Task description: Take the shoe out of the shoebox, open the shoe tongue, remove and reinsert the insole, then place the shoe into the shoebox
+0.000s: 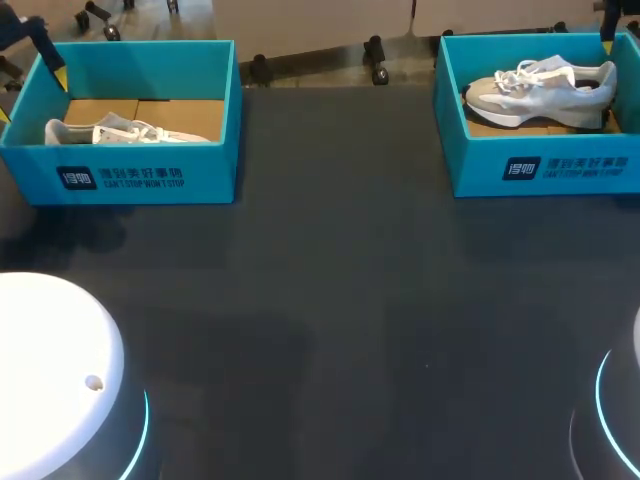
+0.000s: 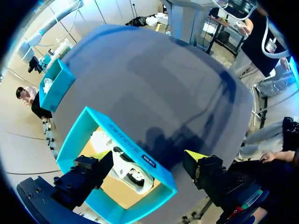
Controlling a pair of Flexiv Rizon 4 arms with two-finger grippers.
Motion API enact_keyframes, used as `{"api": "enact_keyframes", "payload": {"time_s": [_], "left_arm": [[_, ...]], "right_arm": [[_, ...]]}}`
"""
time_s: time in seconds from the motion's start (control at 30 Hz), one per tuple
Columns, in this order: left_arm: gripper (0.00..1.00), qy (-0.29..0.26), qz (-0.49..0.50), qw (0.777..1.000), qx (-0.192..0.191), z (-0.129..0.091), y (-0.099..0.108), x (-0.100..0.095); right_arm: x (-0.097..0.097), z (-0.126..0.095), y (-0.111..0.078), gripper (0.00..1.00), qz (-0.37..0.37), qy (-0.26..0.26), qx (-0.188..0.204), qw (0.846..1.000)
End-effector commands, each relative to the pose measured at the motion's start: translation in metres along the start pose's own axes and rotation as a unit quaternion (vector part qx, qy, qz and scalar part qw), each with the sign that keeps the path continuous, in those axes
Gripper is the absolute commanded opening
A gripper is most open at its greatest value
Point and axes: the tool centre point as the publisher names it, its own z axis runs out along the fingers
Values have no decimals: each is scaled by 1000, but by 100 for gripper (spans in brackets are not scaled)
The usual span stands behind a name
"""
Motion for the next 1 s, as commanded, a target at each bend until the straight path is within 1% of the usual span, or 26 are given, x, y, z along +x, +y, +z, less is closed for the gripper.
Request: {"api": "enact_keyframes", "payload": {"time_s": [0.03, 0.2, 0.27, 0.37, 0.43, 0.6, 0.7, 0.87, 1.0], "left_arm": [[100, 0, 0, 1000, -1, 0, 0, 0], [100, 0, 0, 1000, -1, 0, 0, 0], [100, 0, 0, 1000, -1, 0, 0, 0], [100, 0, 0, 1000, -1, 0, 0, 0], [100, 0, 0, 1000, -1, 0, 0, 0], [100, 0, 0, 1000, -1, 0, 0, 0], [100, 0, 0, 1000, -1, 0, 0, 0], [100, 0, 0, 1000, -1, 0, 0, 0], [100, 0, 0, 1000, -1, 0, 0, 0]], "right_arm": [[4, 14, 14, 51, 2, 0, 23, 1000], [4, 25, 19, 47, 2, -4, 30, 1000], [4, 31, 19, 47, 2, -4, 32, 999], [3, 39, 19, 45, 14, -7, 39, 999], [-2, 51, 21, 45, 18, -6, 40, 999], [-3, 61, 26, 44, 30, -4, 37, 999], [2, 61, 29, 44, 35, 0, 36, 999], [4, 69, 36, 44, 34, 1, 39, 999], [4, 76, 35, 44, 36, -1, 43, 998]]}}
